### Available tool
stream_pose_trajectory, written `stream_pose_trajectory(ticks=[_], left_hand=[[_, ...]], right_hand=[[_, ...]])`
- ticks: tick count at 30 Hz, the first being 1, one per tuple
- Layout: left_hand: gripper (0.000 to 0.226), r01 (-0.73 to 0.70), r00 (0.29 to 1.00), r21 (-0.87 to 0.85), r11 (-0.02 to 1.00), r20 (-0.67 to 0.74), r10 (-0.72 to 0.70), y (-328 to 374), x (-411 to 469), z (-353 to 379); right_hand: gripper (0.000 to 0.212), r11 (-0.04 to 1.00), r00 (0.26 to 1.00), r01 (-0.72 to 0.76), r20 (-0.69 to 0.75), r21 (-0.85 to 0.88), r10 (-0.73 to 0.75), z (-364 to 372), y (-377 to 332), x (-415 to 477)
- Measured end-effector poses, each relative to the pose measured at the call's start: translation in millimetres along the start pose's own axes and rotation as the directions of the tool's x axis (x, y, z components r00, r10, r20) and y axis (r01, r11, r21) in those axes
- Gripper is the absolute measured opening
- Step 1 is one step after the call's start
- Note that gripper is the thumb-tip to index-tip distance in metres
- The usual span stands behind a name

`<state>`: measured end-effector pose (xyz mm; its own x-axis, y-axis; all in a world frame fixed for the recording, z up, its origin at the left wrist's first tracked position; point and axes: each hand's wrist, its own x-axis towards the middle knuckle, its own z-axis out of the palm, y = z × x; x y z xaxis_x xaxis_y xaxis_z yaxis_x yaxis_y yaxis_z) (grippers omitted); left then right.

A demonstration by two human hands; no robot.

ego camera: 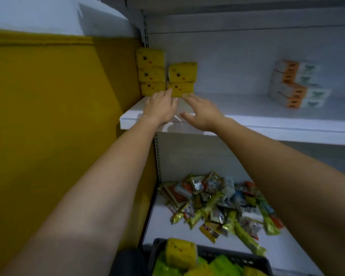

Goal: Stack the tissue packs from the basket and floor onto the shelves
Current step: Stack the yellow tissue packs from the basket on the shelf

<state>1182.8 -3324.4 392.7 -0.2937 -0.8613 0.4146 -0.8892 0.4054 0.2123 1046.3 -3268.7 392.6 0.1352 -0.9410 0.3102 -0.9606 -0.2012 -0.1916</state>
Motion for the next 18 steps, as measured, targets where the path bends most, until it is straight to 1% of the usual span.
stream_pose_trajectory(ticks=[2,7,9,12,15,18], left_hand=[[0.053,-0.015,1.000,-0.021,1.000,-0.015,0.015,8.3,-31.3,-3.5],[0.052,0.007,1.000,-0.062,0.998,-0.006,-0.007,16.0,-109.8,11.5],[0.052,0.020,0.999,-0.074,0.997,0.043,-0.017,14.7,-138.4,25.1],[0.052,0.036,0.991,-0.096,0.995,0.132,-0.023,10.6,-179.9,51.0],[0.053,0.068,0.973,-0.120,0.990,0.228,-0.039,5.8,-219.3,84.5],[0.053,0.121,0.938,-0.155,0.981,0.340,-0.062,3.1,-255.3,124.2]], right_hand=[[0.059,1.000,1.000,0.002,-0.006,0.008,-0.002,0.7,-8.7,-29.9],[0.059,1.000,1.000,0.008,-0.017,0.021,-0.007,18.6,-23.4,-103.1],[0.059,1.000,1.000,0.003,0.006,0.029,-0.004,31.1,-24.9,-127.2],[0.059,0.998,0.997,-0.041,0.068,0.050,0.037,61.0,-23.9,-162.5],[0.059,0.992,0.981,-0.108,0.169,0.068,0.095,102.1,-19.6,-199.9],[0.058,0.976,0.954,-0.192,0.254,0.105,0.161,149.1,-10.7,-237.9]])
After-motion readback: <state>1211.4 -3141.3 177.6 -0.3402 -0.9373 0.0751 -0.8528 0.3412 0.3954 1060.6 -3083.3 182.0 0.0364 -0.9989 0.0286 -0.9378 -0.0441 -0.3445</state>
